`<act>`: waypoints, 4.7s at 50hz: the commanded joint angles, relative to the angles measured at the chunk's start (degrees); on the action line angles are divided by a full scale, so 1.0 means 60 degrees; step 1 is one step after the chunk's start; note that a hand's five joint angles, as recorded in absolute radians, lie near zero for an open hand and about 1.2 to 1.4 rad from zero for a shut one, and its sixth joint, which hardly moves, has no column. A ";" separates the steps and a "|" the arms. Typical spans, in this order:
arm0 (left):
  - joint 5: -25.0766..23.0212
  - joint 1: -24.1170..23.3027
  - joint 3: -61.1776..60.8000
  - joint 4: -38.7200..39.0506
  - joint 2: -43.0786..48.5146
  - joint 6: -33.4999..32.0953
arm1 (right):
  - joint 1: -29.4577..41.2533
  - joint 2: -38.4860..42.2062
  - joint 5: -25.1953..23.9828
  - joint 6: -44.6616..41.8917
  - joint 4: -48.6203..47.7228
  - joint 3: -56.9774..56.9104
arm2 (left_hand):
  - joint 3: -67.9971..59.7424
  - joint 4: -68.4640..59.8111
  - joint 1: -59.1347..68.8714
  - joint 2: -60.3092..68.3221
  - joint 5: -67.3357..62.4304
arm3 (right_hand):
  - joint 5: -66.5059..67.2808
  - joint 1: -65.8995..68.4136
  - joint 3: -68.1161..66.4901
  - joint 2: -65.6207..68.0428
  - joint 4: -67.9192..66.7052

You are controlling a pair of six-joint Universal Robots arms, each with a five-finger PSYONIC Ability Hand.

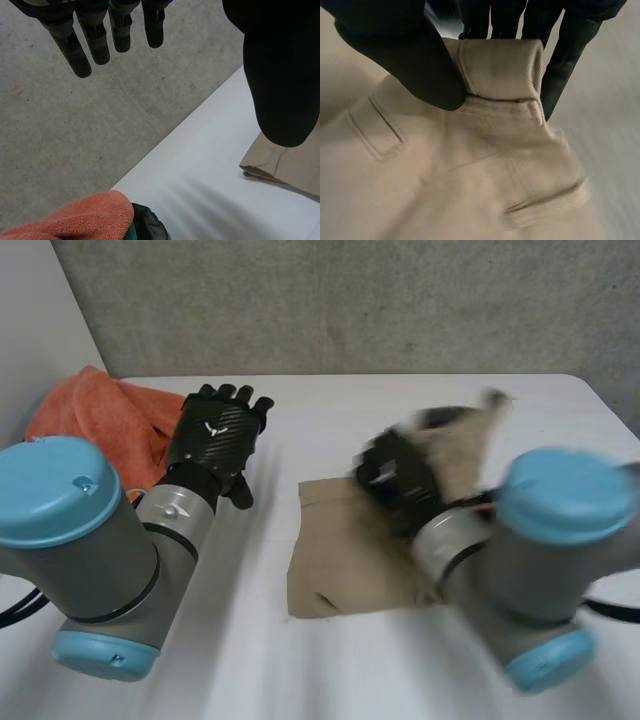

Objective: Fold the laundry.

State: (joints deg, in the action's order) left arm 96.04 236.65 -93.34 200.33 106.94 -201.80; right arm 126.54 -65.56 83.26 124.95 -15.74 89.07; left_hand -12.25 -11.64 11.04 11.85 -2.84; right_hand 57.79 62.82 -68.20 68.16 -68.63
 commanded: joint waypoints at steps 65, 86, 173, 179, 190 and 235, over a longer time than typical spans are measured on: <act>-0.4181 -0.0184 0.4541 -0.4120 0.1454 0.1919 | -0.2852 -0.0221 0.0115 0.8427 0.2332 0.0797 | 0.0115 0.0014 0.0087 -0.0048 0.0214 | -0.9632 -0.8803 0.9701 -0.9694 0.9772; -0.6543 0.0110 0.4292 -0.4237 0.0999 0.3019 | -0.2720 0.1345 -0.1879 0.9190 0.0105 0.1255 | 0.0059 -0.0043 0.0143 0.0008 0.0158 | -0.6891 -0.6061 0.6959 -0.6952 0.7030; -0.3263 0.4195 0.4878 -0.3564 0.0938 0.1250 | -0.4230 -0.1305 -0.1615 0.1427 -0.1302 0.1794 | 0.0003 -0.0098 0.0199 0.0064 0.0102 | -0.9632 -0.8803 0.9701 -0.9694 0.9772; -0.3305 0.5351 0.5637 -0.2950 0.3117 -0.1823 | -0.3878 -0.1364 -0.1586 0.1455 -0.1243 0.2410 | -0.0832 -0.0934 0.1034 0.0899 -0.0733 | -0.9632 -0.8803 0.9701 -0.9694 0.9772; -0.3731 0.5471 0.6665 -0.2831 0.4793 -0.2827 | -0.4053 -0.1290 -0.1557 0.1484 -0.1243 0.2703 | -1.1291 -1.1393 1.1494 1.1359 -1.1193 | -0.9632 -0.8803 0.9701 -0.9694 0.9772; -0.3233 -0.1576 0.5099 -0.2406 0.3917 0.3473 | -0.4229 -0.0675 -0.0400 0.9264 0.2931 0.0052 | 0.0059 -0.0042 0.0143 0.0008 0.0158 | -0.9632 -0.8803 0.9701 -0.9694 0.9772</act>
State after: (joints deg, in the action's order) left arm 77.43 228.60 -60.31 186.71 130.25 -180.97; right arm 101.19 -73.20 79.90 182.35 2.72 90.19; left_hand -22.87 -22.18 18.47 21.66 -12.26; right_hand 2.95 13.24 -12.27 12.15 -12.37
